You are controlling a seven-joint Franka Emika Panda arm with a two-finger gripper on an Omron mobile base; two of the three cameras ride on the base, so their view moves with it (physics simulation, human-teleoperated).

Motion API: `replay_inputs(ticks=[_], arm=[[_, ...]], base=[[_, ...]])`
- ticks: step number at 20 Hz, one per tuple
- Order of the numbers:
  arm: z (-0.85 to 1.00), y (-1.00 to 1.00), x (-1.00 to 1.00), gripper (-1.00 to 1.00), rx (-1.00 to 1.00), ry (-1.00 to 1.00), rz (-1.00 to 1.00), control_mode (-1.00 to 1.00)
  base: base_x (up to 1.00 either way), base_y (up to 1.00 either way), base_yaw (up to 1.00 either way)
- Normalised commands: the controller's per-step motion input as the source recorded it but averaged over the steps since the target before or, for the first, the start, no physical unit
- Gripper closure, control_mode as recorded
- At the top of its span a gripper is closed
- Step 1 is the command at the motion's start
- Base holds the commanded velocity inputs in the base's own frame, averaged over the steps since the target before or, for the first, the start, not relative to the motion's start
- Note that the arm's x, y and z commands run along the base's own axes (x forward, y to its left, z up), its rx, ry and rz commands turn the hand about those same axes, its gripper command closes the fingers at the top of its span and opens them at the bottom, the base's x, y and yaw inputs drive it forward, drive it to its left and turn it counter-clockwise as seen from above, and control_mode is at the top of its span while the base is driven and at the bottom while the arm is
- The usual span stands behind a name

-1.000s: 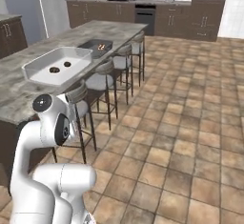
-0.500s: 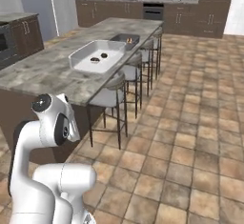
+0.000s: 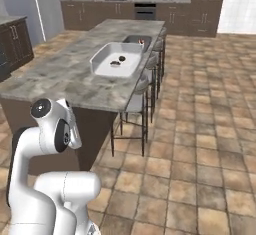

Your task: Place the cold items (potato and kiwi) from the fridge in one tupperware on the dining counter. Place the warm items (kebab skewer and hot dog) in the stove area in another tupperware.

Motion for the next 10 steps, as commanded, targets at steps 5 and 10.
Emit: replay_inputs(ticks=[5,10], arm=[[0.00,0.00,0.00,-1.00,0.00,0.00,0.00,1.00],[0.00,0.00,0.00,-1.00,0.00,0.00,0.00,1.00]], base=[[0.00,1.00,-0.34],[-0.07,1.00,-0.31]])
